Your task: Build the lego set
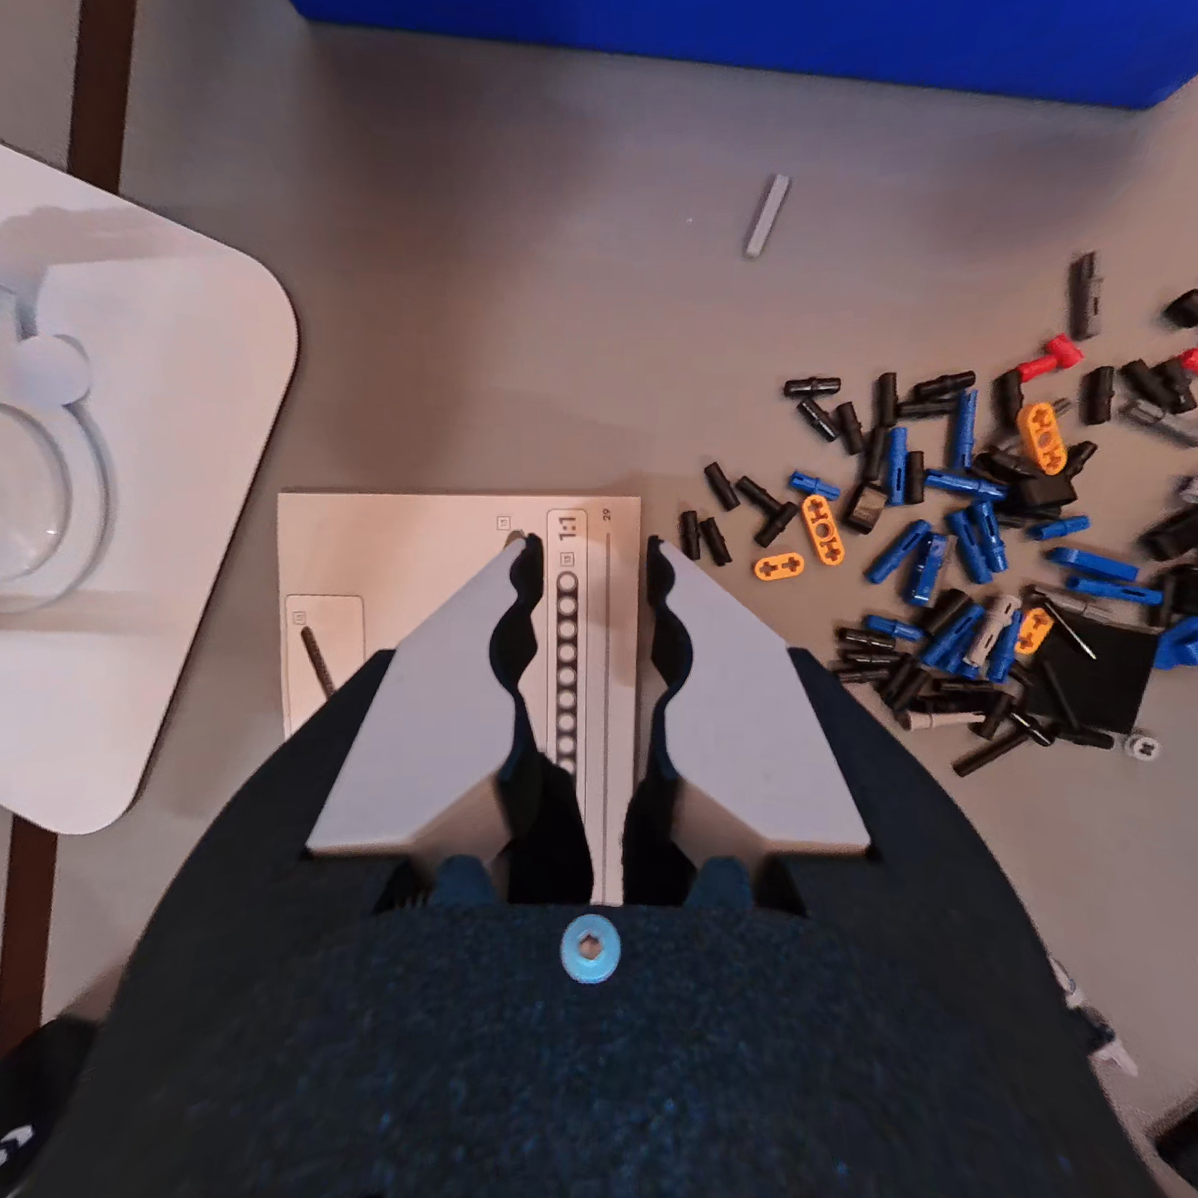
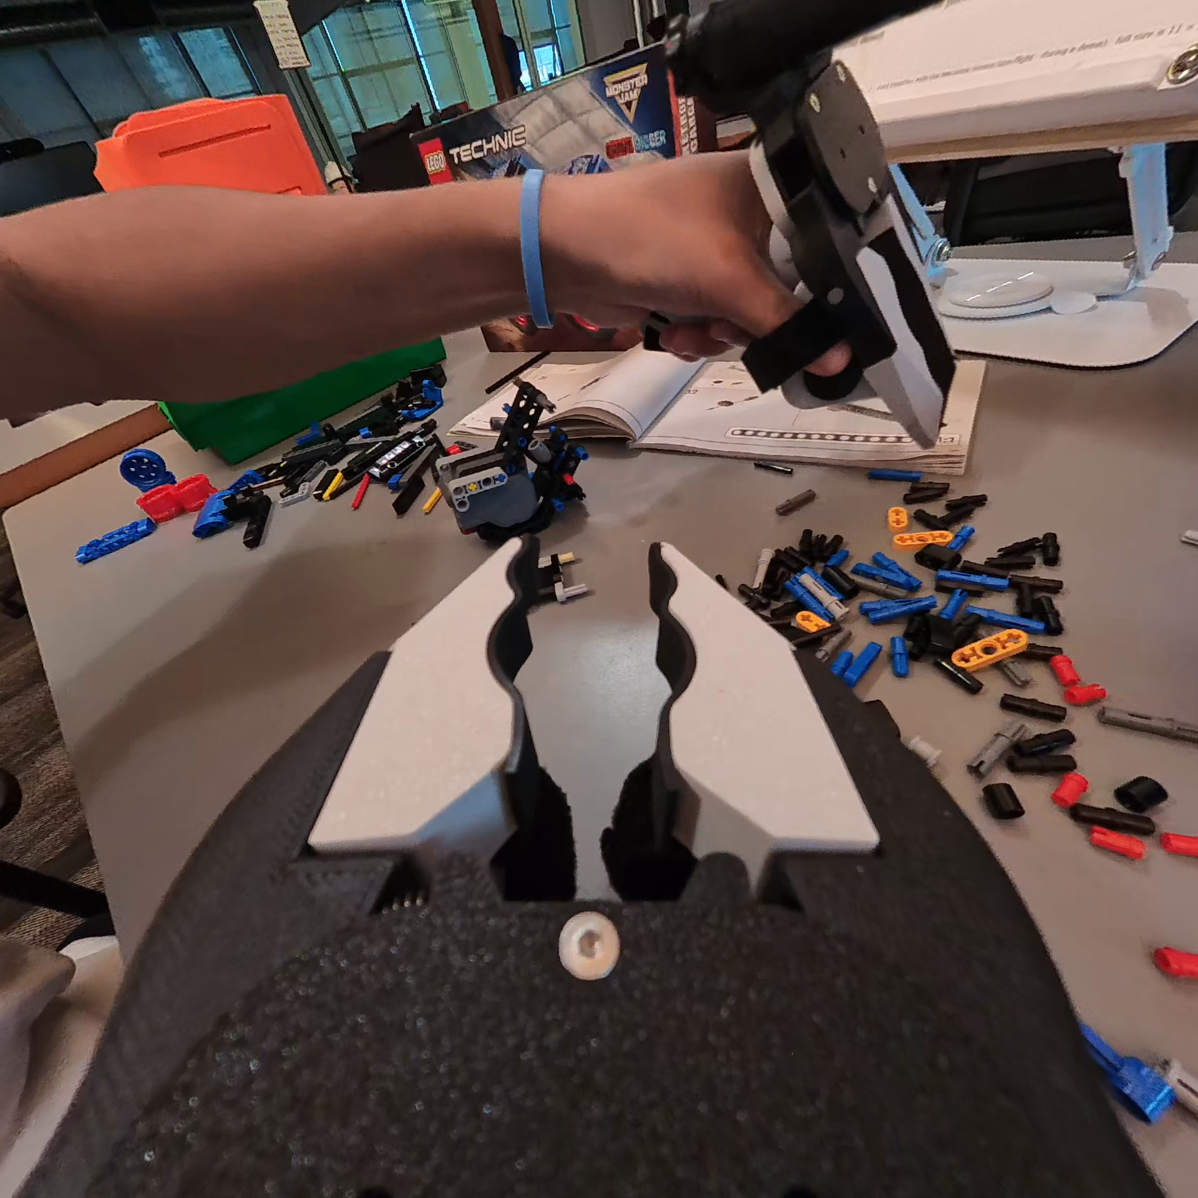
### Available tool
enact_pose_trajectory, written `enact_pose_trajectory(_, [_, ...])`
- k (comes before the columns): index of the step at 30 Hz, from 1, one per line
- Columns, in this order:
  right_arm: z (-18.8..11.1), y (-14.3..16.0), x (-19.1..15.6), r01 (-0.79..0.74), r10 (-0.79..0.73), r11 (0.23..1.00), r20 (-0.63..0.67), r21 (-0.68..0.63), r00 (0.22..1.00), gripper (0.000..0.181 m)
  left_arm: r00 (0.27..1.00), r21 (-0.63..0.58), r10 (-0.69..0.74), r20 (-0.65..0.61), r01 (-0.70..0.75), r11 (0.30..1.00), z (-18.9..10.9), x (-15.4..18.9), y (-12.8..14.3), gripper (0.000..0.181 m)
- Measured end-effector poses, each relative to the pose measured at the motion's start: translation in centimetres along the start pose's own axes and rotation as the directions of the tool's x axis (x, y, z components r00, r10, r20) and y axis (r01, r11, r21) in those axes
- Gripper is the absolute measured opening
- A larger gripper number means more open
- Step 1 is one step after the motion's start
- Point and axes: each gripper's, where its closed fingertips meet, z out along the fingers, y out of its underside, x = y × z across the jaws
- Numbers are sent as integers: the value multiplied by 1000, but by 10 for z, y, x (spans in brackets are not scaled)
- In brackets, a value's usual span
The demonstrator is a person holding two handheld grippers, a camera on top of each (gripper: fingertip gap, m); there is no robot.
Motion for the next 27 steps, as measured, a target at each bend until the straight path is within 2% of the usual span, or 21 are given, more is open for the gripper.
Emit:
enact_pose_trajectory(4, [0, 0, -1, -7, 7, 1000, 9, -1, 1000, 33, 1000, -36, 18, -15, -19, 999, 9, 5, 4, 30])
enact_pose_trajectory(12, [0, 1, -3, -5, 6, 1000, 19, -8, 1000, 33, 999, -14, 1, -34, -1, 1000, 8, 4, -2, 28])
enact_pose_trajectory(27, [1, 3, -5, -12, 13, 1000, 33, -20, 999, 33, 1000, -28, 23, 11, -23, 999, 9, -3, 2, 26])
